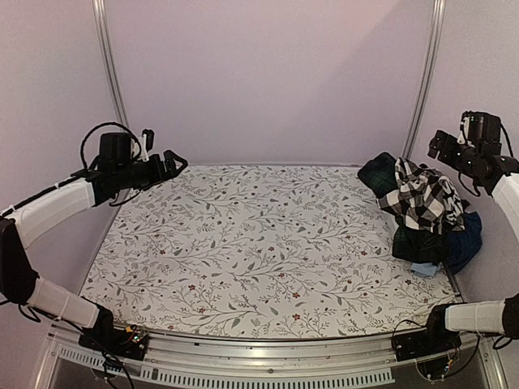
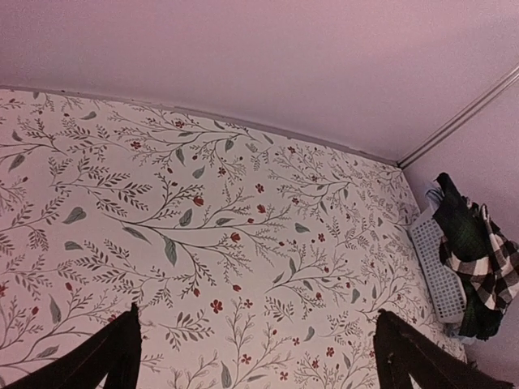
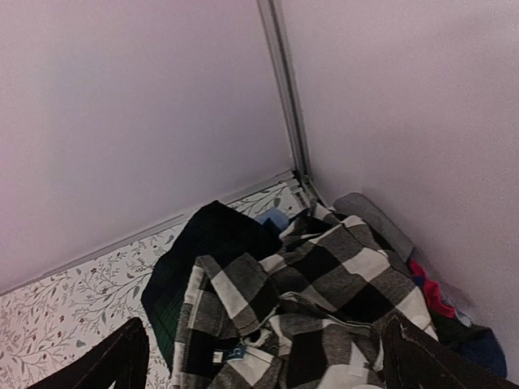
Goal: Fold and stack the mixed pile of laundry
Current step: Pick up the crumpled shirt from the bin.
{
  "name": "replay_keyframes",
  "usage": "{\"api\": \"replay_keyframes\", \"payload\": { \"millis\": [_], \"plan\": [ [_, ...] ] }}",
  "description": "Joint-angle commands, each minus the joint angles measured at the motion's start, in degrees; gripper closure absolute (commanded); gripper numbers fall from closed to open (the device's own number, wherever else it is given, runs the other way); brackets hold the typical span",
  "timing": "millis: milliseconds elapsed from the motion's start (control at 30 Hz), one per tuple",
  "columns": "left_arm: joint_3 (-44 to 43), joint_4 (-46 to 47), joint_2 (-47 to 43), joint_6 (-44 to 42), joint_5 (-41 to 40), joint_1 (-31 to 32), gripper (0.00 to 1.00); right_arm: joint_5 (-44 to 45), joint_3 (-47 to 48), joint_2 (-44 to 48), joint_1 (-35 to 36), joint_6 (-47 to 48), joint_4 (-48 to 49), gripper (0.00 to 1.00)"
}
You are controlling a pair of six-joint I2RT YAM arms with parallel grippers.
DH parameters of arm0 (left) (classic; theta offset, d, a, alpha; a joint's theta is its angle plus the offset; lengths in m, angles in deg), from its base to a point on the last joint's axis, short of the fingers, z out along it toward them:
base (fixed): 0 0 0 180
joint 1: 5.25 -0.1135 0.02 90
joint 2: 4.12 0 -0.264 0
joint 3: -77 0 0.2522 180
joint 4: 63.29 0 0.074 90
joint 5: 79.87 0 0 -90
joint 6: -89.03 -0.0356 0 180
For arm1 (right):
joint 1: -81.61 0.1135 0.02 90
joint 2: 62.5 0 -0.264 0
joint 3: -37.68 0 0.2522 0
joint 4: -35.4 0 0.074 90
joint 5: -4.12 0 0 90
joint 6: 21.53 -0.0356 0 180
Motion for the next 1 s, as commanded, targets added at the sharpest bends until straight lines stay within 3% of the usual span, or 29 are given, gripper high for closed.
{"api": "replay_keyframes", "payload": {
  "millis": [0,167,300,333,433,567,967],
  "plan": [
    [-1.49,2.09,0.88,0.17,-1.17,1.97,0.00,10.81,-4.51,4.05,-5.23,-1.29,-8.92,0.01],
    [-2.28,1.94,1.84,0.06,-1.49,2.71,0.00,3.51,-10.75,3.62,-7.03,-2.86,-9.02,0.01],
    [-1.69,1.50,1.55,0.60,-2.70,2.87,0.00,2.98,-13.83,1.73,-7.09,-3.62,-8.75,0.01],
    [-1.48,1.51,1.35,0.73,-2.98,2.89,0.00,2.99,-14.06,1.75,-7.08,-3.64,-8.48,0.07],
    [-1.39,1.50,1.21,1.08,-3.47,2.89,0.00,2.57,-13.26,2.53,-7.09,-4.06,-7.14,0.35],
    [-1.85,1.77,1.68,1.76,-3.24,2.88,0.00,2.02,-8.42,2.42,-7.05,-3.25,-5.84,0.98],
    [-2.94,1.73,2.22,2.01,-3.86,2.89,0.00,-5.91,12.89,-2.76,-7.09,0.58,-5.49,1.00]
  ]
}}
